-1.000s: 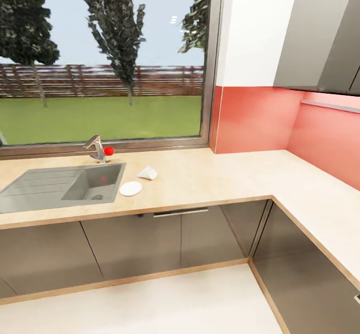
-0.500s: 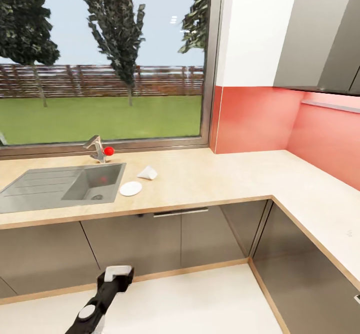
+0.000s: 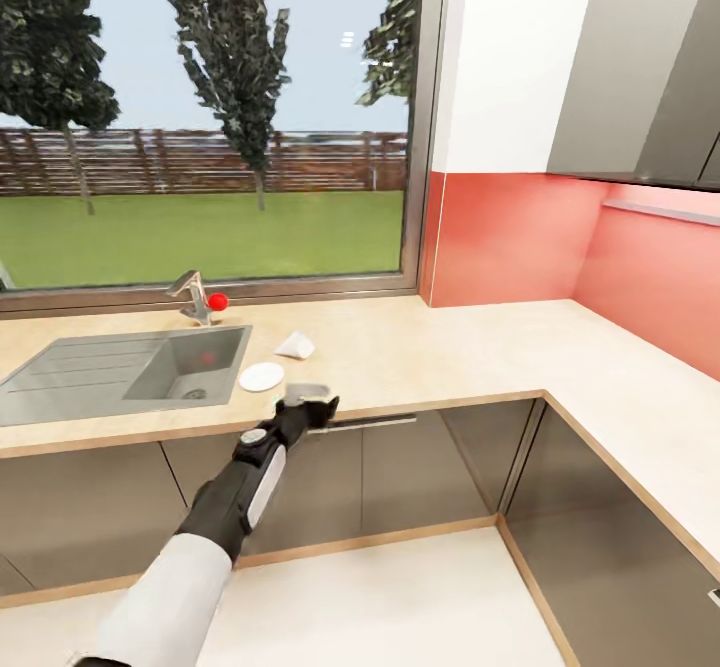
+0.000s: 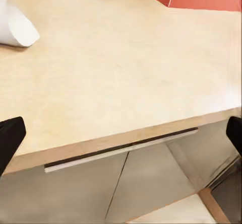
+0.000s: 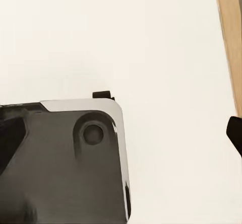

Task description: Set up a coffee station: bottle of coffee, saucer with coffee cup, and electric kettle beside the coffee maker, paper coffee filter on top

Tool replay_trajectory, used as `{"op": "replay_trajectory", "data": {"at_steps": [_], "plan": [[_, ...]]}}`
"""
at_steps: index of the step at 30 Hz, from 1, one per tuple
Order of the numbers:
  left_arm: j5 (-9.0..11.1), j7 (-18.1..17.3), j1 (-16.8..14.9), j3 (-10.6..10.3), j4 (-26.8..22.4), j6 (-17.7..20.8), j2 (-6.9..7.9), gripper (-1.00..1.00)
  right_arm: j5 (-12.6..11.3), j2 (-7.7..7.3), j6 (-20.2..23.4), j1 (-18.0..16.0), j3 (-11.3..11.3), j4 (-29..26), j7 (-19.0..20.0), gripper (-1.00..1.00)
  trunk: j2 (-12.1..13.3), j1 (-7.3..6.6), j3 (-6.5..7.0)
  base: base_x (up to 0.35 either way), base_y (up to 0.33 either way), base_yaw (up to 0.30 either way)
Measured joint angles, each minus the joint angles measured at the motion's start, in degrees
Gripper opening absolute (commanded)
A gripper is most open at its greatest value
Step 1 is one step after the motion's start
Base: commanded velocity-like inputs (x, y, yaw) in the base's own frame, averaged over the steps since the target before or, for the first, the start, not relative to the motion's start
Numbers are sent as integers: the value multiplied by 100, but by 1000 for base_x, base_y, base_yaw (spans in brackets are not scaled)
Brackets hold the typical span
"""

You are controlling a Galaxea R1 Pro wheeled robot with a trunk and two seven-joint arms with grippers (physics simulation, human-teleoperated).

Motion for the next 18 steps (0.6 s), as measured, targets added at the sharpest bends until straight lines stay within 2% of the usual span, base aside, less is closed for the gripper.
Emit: {"op": "replay_trajectory", "data": {"at_steps": [1, 3, 5, 10, 15, 18], "plan": [[5, 38, -375, -30, -71, 305, -18, 100, 8, 9, 1, -1, 3, -9, -2, 100, -3, -1, 0, 0, 0, 0], [-9, 145, -645, -42, -118, 556, -21, 100, 13, 13, 2, -1, 7, -15, -3, 100, -1, -1, 0, 0, 0, 0], [-44, 449, -881, -47, -137, 878, -9, 100, 8, 20, 2, 0, 9, -18, -3, 100, -2, -1, -1, 0, 0, 0], [-58, 1322, -872, -61, -142, 983, 32, 100, 13, 15, 2, 0, 4, -2, -3, 100, -1, -1, -2, 0, 0, 0], [-98, 1596, -850, -145, -143, 975, 42, 100, 27, -21, 10, 0, 16, 47, 2, 100, -1, -1, -2, 0, 0, 0], [-160, 1638, -851, -193, -141, 976, 46, 100, 34, -33, 16, 1, 23, 308, 5, 100, -1, -1, -2, 16, 0, 0]]}}
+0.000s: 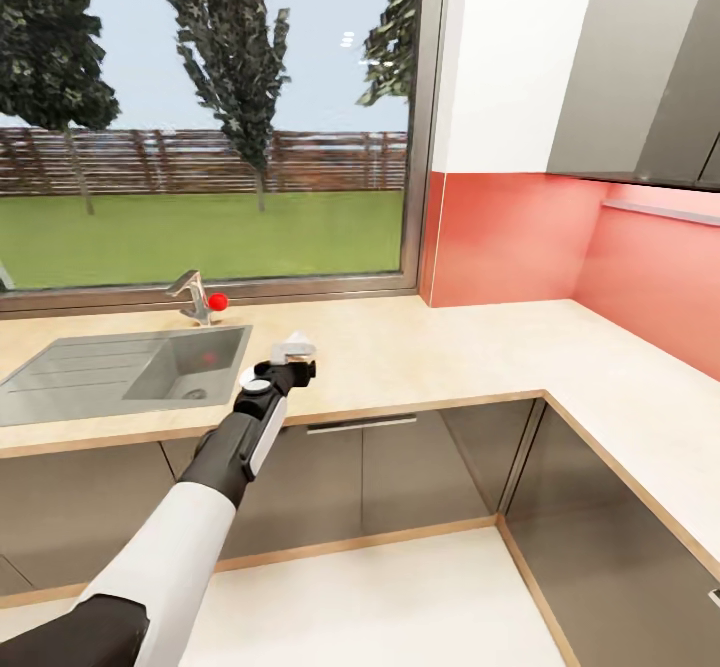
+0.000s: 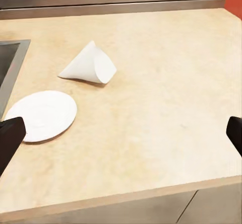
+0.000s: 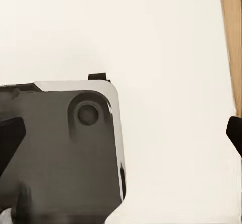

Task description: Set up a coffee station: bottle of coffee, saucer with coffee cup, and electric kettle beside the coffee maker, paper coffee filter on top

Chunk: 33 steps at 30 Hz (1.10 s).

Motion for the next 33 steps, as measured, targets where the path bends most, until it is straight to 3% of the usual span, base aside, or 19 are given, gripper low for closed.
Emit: {"op": "replay_trajectory", "data": {"at_steps": [2, 6, 9, 33], "plan": [[-30, 21, -3, -3, 0, 7, 2, 100, 72, -2, 2, 2, 6, 390, 0, 100, -2, -3, -1, 235, 0, 0], [-41, 37, -4, 5, 1, 7, 2, 100, 335, 7, 3, 0, 3, 584, 2, 100, -1, -3, 0, 303, 0, 0], [-47, 43, -4, -1, 6, 8, 2, 100, 403, 11, 8, 0, 0, 609, 6, 100, -1, -3, 0, 331, 0, 0], [-51, 106, 13, 21, 76, 0, 43, 100, 433, 38, 2, -1, -5, 621, -8, 100, -1, -3, 0, 329, 0, 0]]}}
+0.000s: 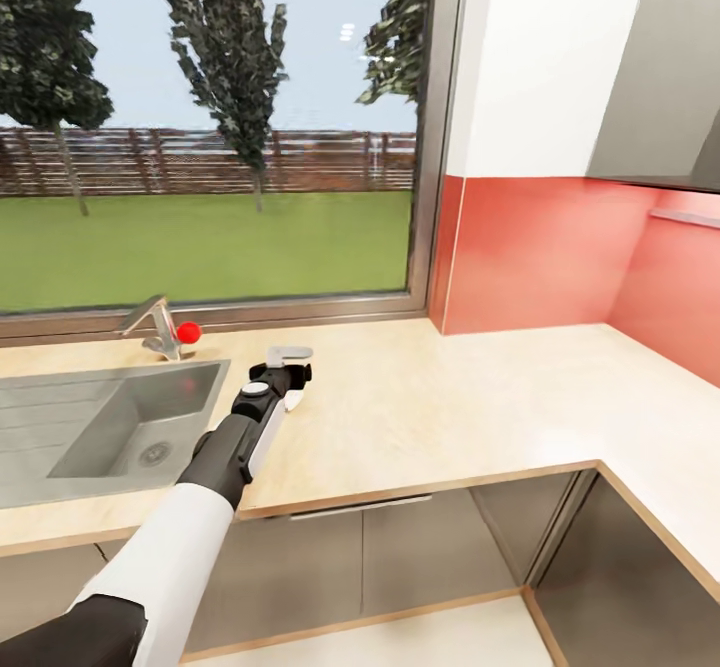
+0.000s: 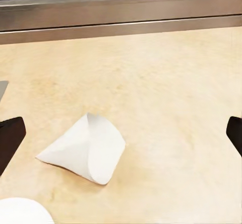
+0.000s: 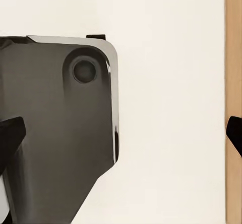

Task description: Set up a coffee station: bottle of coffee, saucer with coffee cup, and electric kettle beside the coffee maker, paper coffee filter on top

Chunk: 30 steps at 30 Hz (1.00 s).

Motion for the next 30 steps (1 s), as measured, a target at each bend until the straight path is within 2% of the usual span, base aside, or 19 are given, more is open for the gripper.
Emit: {"op": "replay_trajectory", "data": {"at_steps": [1, 3, 6, 9, 11, 14, 21, 30], "plan": [[0, 13, 0, 2, 5, 0, 1, 100, -1, 0, 0, 0, 0, 0, 0, 100, 0, 0, 0, 66, 0, 0], [0, 308, 82, 7, 20, -5, 2, 100, 1, 1, 0, 0, 0, 0, -1, 100, -1, 2, 0, 31, 0, 0], [5, 407, 119, 13, 31, -6, 28, 100, 1, 1, 0, 0, 4, 0, -1, 100, 1, 3, 0, 11, 0, 0], [16, 433, 133, 4, 37, -8, 78, 100, 1, 5, 0, 0, 7, 0, -1, 100, 1, 3, 0, 8, 0, 0], [26, 444, 331, 5, 94, -13, 104, 100, 8, 15, 0, 0, 10, 0, -1, 100, 1, 2, 0, 54, 0, 0], [25, 450, 428, 6, 159, -24, 107, 100, 9, 18, -3, 0, 14, 0, -1, 100, 0, 1, 0, 154, 0, 0], [17, 451, 448, 18, 393, -42, 108, 100, 9, 18, -7, -2, 13, 0, 20, 100, 0, 1, 0, 223, 0, 0], [10, 454, 518, 32, 425, -45, 127, 100, 5, 18, -9, 0, 14, 0, 23, 100, 1, 3, 0, 34, 0, 0]]}}
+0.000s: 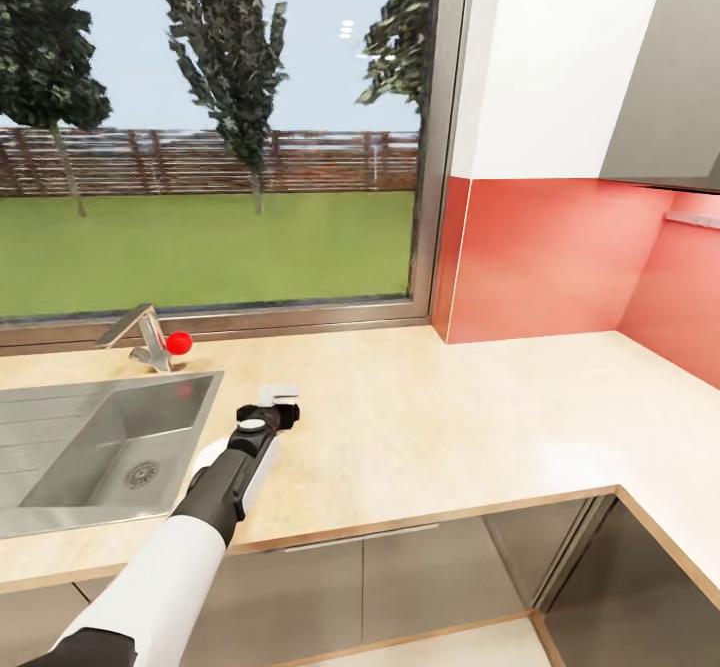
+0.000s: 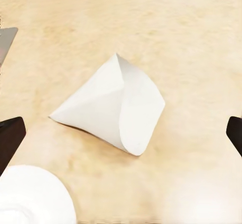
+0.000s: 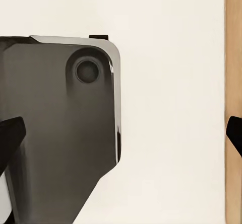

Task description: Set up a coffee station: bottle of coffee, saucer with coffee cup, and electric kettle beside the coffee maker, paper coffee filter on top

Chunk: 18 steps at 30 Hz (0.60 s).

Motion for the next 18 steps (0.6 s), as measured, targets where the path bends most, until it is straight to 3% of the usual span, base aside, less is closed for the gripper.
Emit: {"op": "replay_trajectory", "data": {"at_steps": [7, 18], "plan": [[3, 5, 59, 6, 1, 0, 114, 100, -3, 0, -7, 0, 1, 0, 0, 100, -1, -3, 0, 144, 0, 0], [6, 3, 71, 12, 2, 0, 141, 100, -3, 0, -8, 0, 0, -3, 0, 100, -1, -1, 0, 83, 0, 0]]}}
